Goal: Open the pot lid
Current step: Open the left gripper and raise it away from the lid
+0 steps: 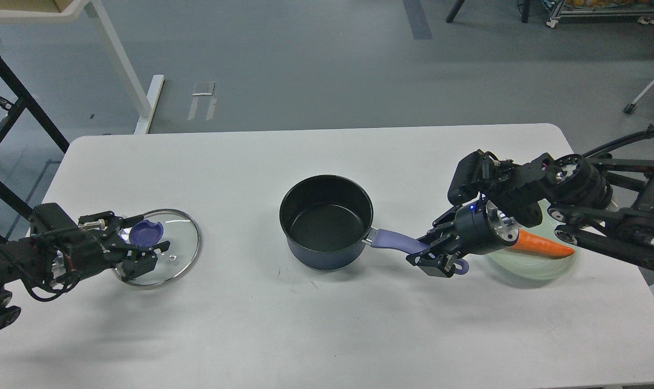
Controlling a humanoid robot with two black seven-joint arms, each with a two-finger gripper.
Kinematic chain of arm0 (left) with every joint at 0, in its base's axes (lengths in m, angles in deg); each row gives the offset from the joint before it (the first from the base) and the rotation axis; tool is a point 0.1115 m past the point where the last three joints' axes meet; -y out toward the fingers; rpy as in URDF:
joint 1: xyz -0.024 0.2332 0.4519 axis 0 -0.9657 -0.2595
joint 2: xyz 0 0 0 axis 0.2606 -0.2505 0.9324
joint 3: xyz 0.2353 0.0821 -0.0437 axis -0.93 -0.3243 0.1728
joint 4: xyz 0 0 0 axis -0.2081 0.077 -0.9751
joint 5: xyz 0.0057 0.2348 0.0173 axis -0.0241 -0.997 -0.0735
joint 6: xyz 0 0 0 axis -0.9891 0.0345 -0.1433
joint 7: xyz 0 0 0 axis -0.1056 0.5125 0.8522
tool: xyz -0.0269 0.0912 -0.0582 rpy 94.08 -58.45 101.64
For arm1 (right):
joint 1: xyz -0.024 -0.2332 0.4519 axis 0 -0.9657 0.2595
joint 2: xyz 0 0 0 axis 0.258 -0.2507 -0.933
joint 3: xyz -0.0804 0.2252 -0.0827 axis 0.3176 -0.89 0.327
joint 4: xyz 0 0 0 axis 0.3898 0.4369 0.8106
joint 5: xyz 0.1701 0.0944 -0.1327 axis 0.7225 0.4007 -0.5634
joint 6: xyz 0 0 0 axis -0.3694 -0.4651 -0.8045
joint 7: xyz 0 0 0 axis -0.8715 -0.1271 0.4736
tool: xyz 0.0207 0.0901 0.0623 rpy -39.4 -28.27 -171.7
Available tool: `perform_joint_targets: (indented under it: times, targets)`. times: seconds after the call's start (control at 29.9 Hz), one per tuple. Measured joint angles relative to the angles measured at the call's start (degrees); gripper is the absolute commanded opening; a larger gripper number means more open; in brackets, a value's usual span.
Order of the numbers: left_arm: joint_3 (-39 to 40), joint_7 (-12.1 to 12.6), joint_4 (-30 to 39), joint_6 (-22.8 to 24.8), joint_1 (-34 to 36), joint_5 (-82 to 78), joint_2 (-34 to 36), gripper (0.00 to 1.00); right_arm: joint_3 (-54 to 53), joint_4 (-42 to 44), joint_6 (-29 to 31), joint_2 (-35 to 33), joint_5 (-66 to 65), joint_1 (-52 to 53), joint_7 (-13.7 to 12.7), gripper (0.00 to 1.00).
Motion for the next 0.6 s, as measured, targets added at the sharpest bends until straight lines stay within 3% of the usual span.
perform_joint_targets:
  times: [0.13,0.27,0.43,0.6]
  targets:
    - [0.2,0.0,0.8,1.5,1.1,4.6,0.0,0.93,0.0,0.0,0.0,0.0,0.0,0.0,0.0,0.28]
    - [0.7,0.0,2.7,8.0,4.7,13.0,0.5,0.93,0.0,0.0,0.0,-0.1,0.0,0.0,0.0,0.29]
    - [2.4,0.0,6.2,20.4,8.8,32.5,2.1,0.94,0.0,0.0,0.0,-0.1,0.0,0.0,0.0,0.29]
    - [7.3,0.0,7.2,36.5,12.4,61.4,2.8,0.95,0.0,0.0,0.0,-0.1,0.0,-0.1,0.0,0.3]
